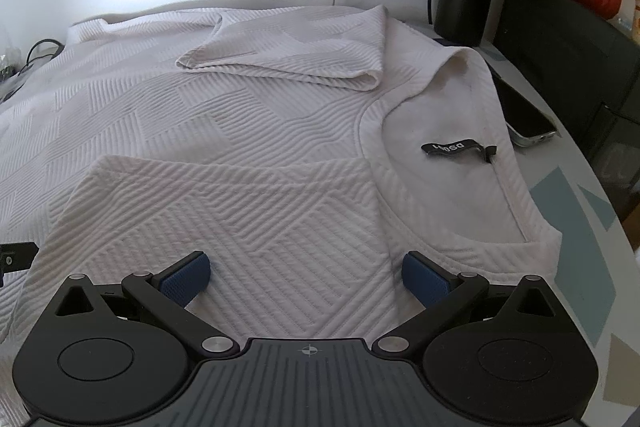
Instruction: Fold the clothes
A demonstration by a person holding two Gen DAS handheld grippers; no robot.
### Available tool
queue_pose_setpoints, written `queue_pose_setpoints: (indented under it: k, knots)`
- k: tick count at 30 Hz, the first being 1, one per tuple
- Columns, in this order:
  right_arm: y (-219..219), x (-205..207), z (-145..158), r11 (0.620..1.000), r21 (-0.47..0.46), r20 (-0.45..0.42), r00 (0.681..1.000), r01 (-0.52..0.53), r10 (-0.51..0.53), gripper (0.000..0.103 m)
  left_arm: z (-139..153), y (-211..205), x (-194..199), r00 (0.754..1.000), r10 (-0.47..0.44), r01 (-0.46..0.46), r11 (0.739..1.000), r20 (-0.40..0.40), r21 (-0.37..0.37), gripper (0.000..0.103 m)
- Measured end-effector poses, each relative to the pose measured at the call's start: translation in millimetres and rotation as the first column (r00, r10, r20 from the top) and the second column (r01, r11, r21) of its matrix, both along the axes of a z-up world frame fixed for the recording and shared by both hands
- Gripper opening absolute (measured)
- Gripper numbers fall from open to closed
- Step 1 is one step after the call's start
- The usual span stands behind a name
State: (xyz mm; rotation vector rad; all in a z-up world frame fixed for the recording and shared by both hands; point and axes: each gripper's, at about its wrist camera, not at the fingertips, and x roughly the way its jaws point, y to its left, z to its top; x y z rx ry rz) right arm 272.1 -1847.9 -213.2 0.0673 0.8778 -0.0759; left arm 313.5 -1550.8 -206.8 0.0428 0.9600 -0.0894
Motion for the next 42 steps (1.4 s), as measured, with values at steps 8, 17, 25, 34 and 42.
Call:
queue_pose_setpoints:
  k: [8, 17, 25, 34, 42]
  knots:
    - [-5.0, 5.4, 2.4, 1.0, 0.014, -0.006, 1.0, -0.026, 0.026, 0.102, 5.7, 7.9, 15.5, 0.996, -0.079, 0.078, 0.996, -0.031, -0.029, 0.102]
    - [-35.6, 19.7, 20.5, 0.995, 0.028, 0.089, 0.992, -0.093, 0.09, 0.064, 46.0, 91.2, 3.6, 0.992, 0.005, 0.038, 0.939, 0.125, -0.341, 0.102]
    - [-46.6, 23.7, 9.5, 0.992, 0.039, 0.064, 0.991, -0.123, 0.12, 0.041, 41.0, 103.1, -2.3, 0.987, -0.144, 0.16, 0.854, 0.069, -0.495, 0.097]
    - [-57.3, 15.0, 12.4, 0.99, 0.114, 0.049, 0.996, -0.083, 0.078, 0.038, 19.3, -15.3, 35.1, 0.947, -0.321, 0.278, 0.835, -0.01, -0.476, 0.056]
    - [-54.6, 14.4, 10.9, 0.99, 0.105, 0.067, 0.994, -0.098, 0.092, 0.015, 5.3, -47.1, 46.3, 0.936, -0.349, 0.295, 0.853, -0.05, -0.431, 0.047]
